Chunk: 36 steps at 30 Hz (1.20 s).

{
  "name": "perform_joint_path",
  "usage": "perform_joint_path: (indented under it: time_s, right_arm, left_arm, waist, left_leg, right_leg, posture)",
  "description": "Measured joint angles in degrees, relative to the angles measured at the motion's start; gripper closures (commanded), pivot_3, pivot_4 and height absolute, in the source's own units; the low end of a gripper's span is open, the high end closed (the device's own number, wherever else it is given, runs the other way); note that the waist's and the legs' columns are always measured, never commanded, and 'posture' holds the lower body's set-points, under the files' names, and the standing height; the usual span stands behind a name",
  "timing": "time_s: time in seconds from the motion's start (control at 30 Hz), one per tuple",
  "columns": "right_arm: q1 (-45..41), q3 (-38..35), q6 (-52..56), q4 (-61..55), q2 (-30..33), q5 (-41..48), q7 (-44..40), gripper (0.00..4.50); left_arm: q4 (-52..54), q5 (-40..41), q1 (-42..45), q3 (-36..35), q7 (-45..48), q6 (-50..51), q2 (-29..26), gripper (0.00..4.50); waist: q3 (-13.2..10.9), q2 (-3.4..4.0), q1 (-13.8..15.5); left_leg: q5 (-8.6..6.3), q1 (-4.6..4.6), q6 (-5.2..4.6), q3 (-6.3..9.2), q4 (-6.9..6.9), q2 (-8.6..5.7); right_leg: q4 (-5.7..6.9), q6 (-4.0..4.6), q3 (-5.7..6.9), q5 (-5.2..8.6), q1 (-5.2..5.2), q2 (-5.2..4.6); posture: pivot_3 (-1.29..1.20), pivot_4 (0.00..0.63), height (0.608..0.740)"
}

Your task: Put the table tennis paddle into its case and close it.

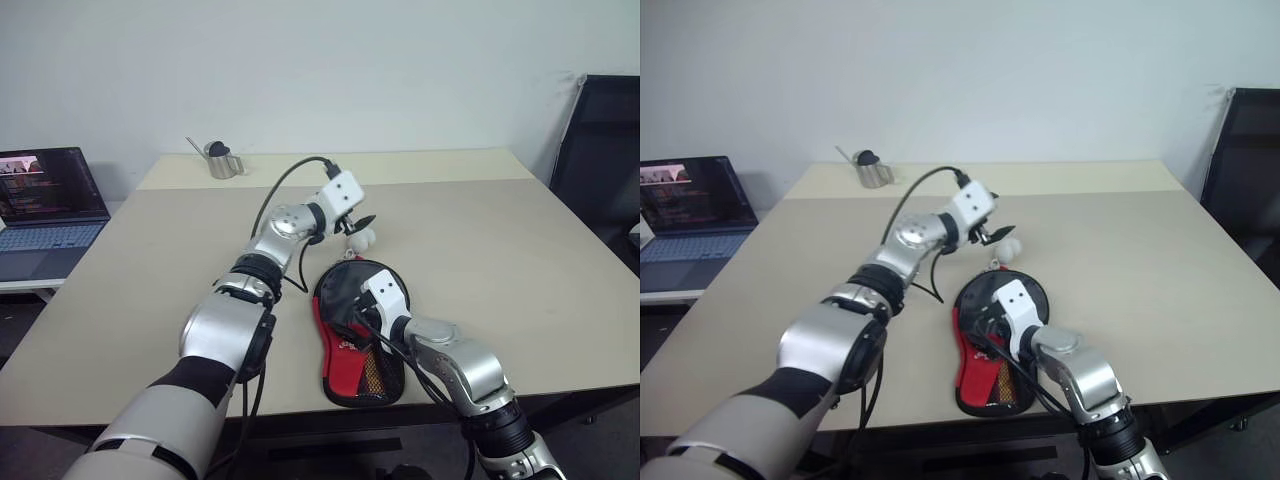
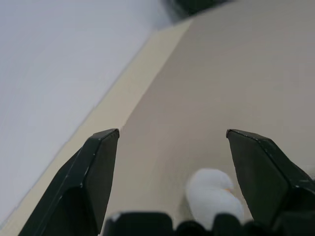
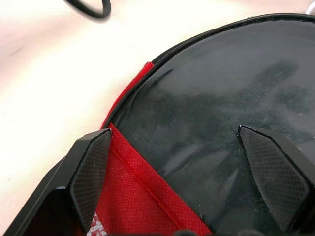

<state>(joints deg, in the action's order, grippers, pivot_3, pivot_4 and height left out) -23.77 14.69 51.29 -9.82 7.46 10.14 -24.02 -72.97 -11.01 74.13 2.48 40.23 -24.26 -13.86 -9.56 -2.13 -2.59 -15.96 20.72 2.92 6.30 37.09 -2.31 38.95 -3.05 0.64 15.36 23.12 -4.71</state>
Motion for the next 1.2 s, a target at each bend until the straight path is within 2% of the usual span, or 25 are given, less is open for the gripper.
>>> perform_joint_path:
  time_s: [0.1, 0.2, 0.27, 0.47, 0.53, 0.6, 0.77, 0.9, 1.07, 1.2]
  right_arm:
    - [0.22, -0.47, 1.31, -1.3, 0.38, 0.86, -0.34, 0.0]
    - [1.6, -2.18, 4.73, -5.55, 1.48, 3.49, -1.18, 0.0]
    - [2.53, -3.38, 7.55, -8.41, 2.74, 5.75, -2.04, 0.0]
    - [2.97, -9.19, 17.14, -15.1, 8.37, 14.43, -6.09, 0.0]
    - [2.37, -11.79, 18.47, -16.73, 11.07, 17.21, -7.96, 0.0]
    - [0.94, -14.27, 19.35, -17.66, 13.51, 20.02, -9.81, 0.0]
    - [-2.57, -17.46, 18.5, -17.54, 20.91, 23.04, -13.43, 0.0]
    - [-5.94, -17.82, 15.05, -12.1, 25.52, 22.45, -14.98, 0.0]
    - [-10.77, -16.51, 10.08, -4.67, 26.55, 20.18, -15.91, 0.0]
    - [-17.5, -14.34, 6.26, 4.23, 23.96, 17.36, -14.65, 0.0]
  left_arm:
    - [7.75, 6.85, -5.04, -3.49, 8.47, 2.56, -2.3, 0.7]
    - [22.9, 16.49, -15.34, -6.47, 18.98, 13.44, -5.5, 0.7]
    - [35.33, 20.78, -23.32, -6.65, 22.34, 21.89, -7.45, 0.7]
    - [63.54, 27.74, -37.46, -6.25, 20.82, 40.02, -11.09, 0.7]
    - [68.66, 27.83, -40.5, -5.1, 19.64, 42.53, -11.75, 0.31]
    - [71.48, 26.87, -43.5, -2.78, 19.0, 42.9, -12.63, 0.01]
    - [73.32, 23.43, -46.12, 2.08, 17.83, 41.58, -14.18, 0.01]
    - [71.17, 20.6, -44.75, 4.26, 15.39, 38.59, -13.0, 0.01]
    - [64.66, 18.22, -42.71, 6.82, 12.9, 35.7, -8.97, 0.01]
    - [61.33, 17.16, -43.3, 9.4, 13.03, 33.65, -7.12, 0.01]
  waist:
    - [0.02, 0.04, -0.03]
    - [0.02, 0.09, -0.55]
    - [0.0, 0.1, -0.68]
    - [-0.12, 0.17, 0.25]
    - [-0.13, 0.19, 0.6]
    - [-0.15, 0.22, 0.74]
    - [-0.18, 0.24, 0.79]
    - [-0.19, 0.22, 0.86]
    - [-0.2, 0.21, 0.67]
    - [-0.22, 0.23, 0.6]
  left_leg:
    - [0.0, 0.03, 0.0, 0.01, -0.01, 0.01]
    - [0.0, 0.11, 0.0, 0.16, -0.03, 0.03]
    - [-0.01, 0.18, 0.0, 0.29, -0.04, 0.03]
    - [-0.03, 0.22, -0.03, 0.48, -0.03, -0.02]
    - [-0.03, 0.18, -0.04, 0.45, -0.04, -0.05]
    - [-0.03, 0.17, -0.04, 0.41, -0.04, -0.03]
    - [-0.03, 0.17, -0.05, 0.11, -0.04, -0.02]
    - [-0.03, 0.19, -0.05, -0.01, -0.04, -0.03]
    - [-0.03, 0.19, -0.05, -0.07, -0.05, -0.01]
    - [-0.03, 0.2, -0.05, -0.08, -0.06, 0.0]
  right_leg:
    - [-0.02, 0.01, -0.02, 0.0, 0.02, 0.0]
    - [-0.08, 0.02, -0.08, 0.0, 0.09, 0.0]
    - [-0.18, 0.01, -0.08, 0.0, 0.12, -0.01]
    - [-0.25, 0.01, -0.01, 0.01, 0.07, -0.08]
    - [-0.24, 0.01, 0.0, 0.01, 0.05, -0.07]
    - [-0.22, 0.01, -0.01, 0.01, 0.05, -0.04]
    - [-0.23, 0.01, -0.02, 0.01, 0.05, -0.01]
    - [-0.26, 0.01, -0.04, 0.01, 0.05, -0.05]
    - [-0.29, 0.01, -0.06, 0.01, 0.06, -0.06]
    - [-0.29, 0.01, -0.07, 0.01, 0.09, -0.06]
  posture:
    - [0.0, 0.15, 0.74]
    - [0.0, 0.15, 0.74]
    - [0.0, 0.15, 0.74]
    - [0.0, 0.15, 0.74]
    - [0.0, 0.15, 0.74]
    - [0.0, 0.15, 0.74]
    - [0.0, 0.15, 0.74]
    - [0.0, 0.15, 0.74]
    - [0.0, 0.15, 0.74]
    - [0.0, 0.15, 0.74]
